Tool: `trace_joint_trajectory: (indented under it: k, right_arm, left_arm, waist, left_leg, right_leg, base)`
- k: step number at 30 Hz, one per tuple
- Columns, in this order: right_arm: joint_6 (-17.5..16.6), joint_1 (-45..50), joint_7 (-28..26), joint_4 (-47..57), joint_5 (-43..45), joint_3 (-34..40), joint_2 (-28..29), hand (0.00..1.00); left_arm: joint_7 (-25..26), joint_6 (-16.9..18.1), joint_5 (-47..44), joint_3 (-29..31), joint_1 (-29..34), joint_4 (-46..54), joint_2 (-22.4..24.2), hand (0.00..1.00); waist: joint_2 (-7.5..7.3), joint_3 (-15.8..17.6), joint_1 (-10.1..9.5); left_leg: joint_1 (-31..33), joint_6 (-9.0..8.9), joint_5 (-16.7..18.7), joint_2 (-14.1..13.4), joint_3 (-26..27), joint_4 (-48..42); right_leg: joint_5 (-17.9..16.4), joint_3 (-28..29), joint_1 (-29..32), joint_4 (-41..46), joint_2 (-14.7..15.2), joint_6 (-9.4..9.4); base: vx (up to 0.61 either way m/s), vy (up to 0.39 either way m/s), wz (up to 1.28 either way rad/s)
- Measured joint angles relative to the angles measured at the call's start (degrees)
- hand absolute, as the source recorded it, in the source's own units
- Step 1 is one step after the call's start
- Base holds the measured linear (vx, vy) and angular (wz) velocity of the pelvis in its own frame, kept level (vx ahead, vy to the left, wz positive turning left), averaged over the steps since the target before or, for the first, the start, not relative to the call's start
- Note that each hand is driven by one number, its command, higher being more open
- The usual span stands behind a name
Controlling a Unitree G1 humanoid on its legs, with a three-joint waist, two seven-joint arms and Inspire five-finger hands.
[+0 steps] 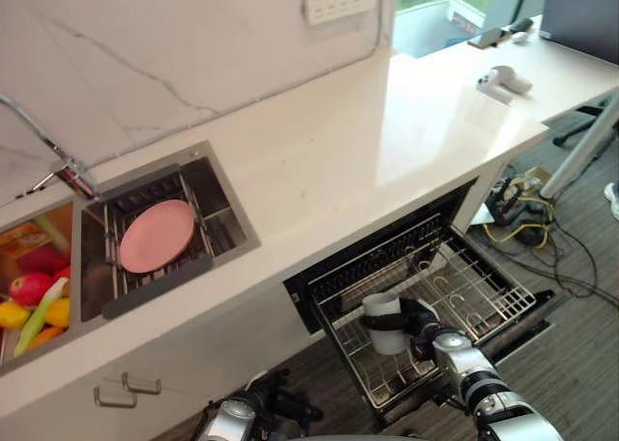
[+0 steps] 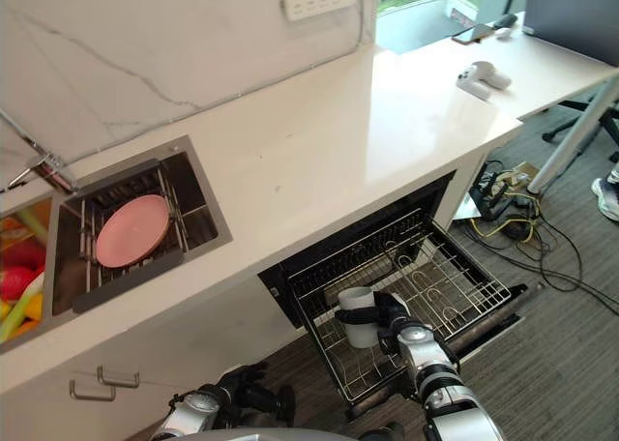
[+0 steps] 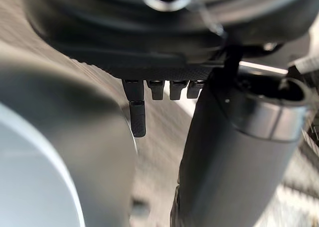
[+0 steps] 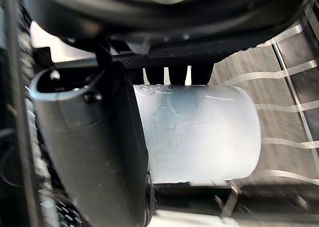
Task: Walk over to the sink, pick up the cup, carry it to the dishwasher, place the cup inside the dishwasher, then close the dishwasher door
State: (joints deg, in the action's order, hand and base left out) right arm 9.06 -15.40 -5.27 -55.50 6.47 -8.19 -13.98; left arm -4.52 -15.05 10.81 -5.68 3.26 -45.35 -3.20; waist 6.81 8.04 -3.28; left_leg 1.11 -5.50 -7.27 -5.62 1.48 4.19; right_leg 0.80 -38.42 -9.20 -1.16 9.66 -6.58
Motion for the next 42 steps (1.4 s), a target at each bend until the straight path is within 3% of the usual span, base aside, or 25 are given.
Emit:
trace_joint_trajectory:
  k: [7,11,15,18,22,25,29,33,36,37,42]
  right_arm:
    - [0.01,0.03,1.13,-3.75,-2.3,-1.35,2.84,1.0]
    - [-0.69,-0.11,6.17,-3.57,-6.01,-1.35,3.16,1.0]
    - [-1.68,1.97,11.16,4.37,-6.51,-1.34,3.29,1.0]
    - [-4.87,7.18,14.73,18.06,-5.0,-0.86,4.58,1.0]
    - [-13.74,13.19,15.36,27.67,4.03,6.08,7.63,1.0]
    - [-17.3,17.09,12.36,32.33,12.6,12.08,7.97,1.0]
    - [-18.42,20.76,4.82,38.67,21.5,16.28,7.28,1.0]
    - [-18.21,22.62,-9.41,47.72,27.44,16.38,7.19,1.0]
    - [-18.21,22.39,-17.06,53.46,30.02,15.43,7.05,1.0]
    - [-16.96,21.38,-24.9,56.92,30.35,9.07,4.86,1.0]
    - [-16.96,21.37,-24.68,56.92,30.41,8.7,4.89,1.0]
  left_arm:
    - [7.01,0.47,1.13,8.25,0.36,-5.09,-1.64,1.0]
    - [8.08,1.43,-1.03,10.46,0.41,-5.62,-1.9,1.0]
    - [8.42,1.95,-2.91,12.63,0.52,-7.21,-1.8,1.0]
    - [9.56,2.79,-2.98,13.38,1.83,-7.31,-1.85,1.0]
    - [9.55,2.84,-5.95,15.01,2.48,-8.79,-1.85,1.0]
    - [8.39,3.04,-11.31,15.38,3.25,-10.12,-2.2,1.0]
    - [5.45,3.33,-17.93,15.28,4.43,-11.8,-2.6,1.0]
    - [3.97,3.88,-18.81,14.39,4.41,-13.09,-2.6,1.0]
    - [4.13,3.37,-18.92,14.15,4.58,-13.28,-2.6,1.0]
    - [4.53,2.11,-22.11,14.08,4.88,-13.59,-3.06,1.0]
    - [4.51,2.11,-22.26,14.08,4.88,-13.59,-3.06,1.0]
  waist:
    - [-0.85,1.28,-1.09]
    - [-1.78,1.88,-2.29]
    - [-1.91,1.96,-1.81]
    - [-1.94,1.84,-1.14]
    - [-1.97,1.36,0.98]
    - [-2.07,1.13,2.26]
    - [-2.16,0.86,4.47]
    - [-2.24,-0.03,5.09]
    - [-2.3,-0.78,5.48]
    - [-2.69,-0.77,5.46]
    - [-2.6,-0.67,5.39]
  left_leg:
    - [-0.91,-0.37,-0.2,0.0,-0.51,-0.71]
    - [-1.44,-0.46,-0.12,-0.16,-0.17,-0.89]
    - [-2.8,-0.66,0.47,-0.73,1.77,-0.83]
    - [-4.44,-0.85,1.55,-1.92,5.12,-0.9]
    - [-6.16,-0.97,2.12,-3.35,10.1,-0.92]
    - [-7.89,-1.51,2.9,-3.94,13.69,-0.97]
    - [-9.9,-2.26,3.79,-4.63,17.82,-1.26]
    - [-10.75,-2.65,4.12,-5.8,21.3,-1.97]
    - [-10.8,-2.66,4.12,-6.22,21.86,-2.53]
    - [-10.2,-2.87,5.22,-6.59,22.52,-2.79]
    - [-10.14,-2.86,5.23,-6.51,22.33,-2.79]
  right_leg:
    - [-2.25,-1.52,-1.72,2.12,0.51,-0.25]
    - [-2.58,-1.45,-2.17,2.48,0.52,-0.15]
    - [-2.75,0.51,-2.2,2.99,0.48,-0.03]
    - [-2.81,3.91,-1.75,2.99,-0.24,0.29]
    - [-2.6,8.97,-0.02,2.85,-1.27,0.89]
    - [-2.34,12.5,0.44,2.33,-1.87,1.19]
    - [-2.14,16.24,0.54,1.56,-2.78,1.4]
    - [-1.56,19.47,1.23,0.62,-4.06,2.07]
    - [-1.25,20.08,1.22,0.13,-4.62,2.36]
    - [2.32,21.08,1.27,-3.79,-5.72,3.05]
    - [2.32,21.0,1.27,-3.73,-5.7,3.04]
  base:
    - [0.01,-0.018,0.15]
    - [-0.02,-0.001,-0.01]
    - [-0.04,0.002,-0.24]
    - [-0.03,-0.023,-0.57]
    - [0.04,-0.036,-0.62]
    - [0.08,-0.013,-0.63]
    - [0.08,-0.005,-0.52]
    - [0.04,-0.021,-0.45]
    - [0.0,-0.033,-0.14]
    - [-0.01,-0.02,-0.04]
    - [0.0,0.0,0.0]
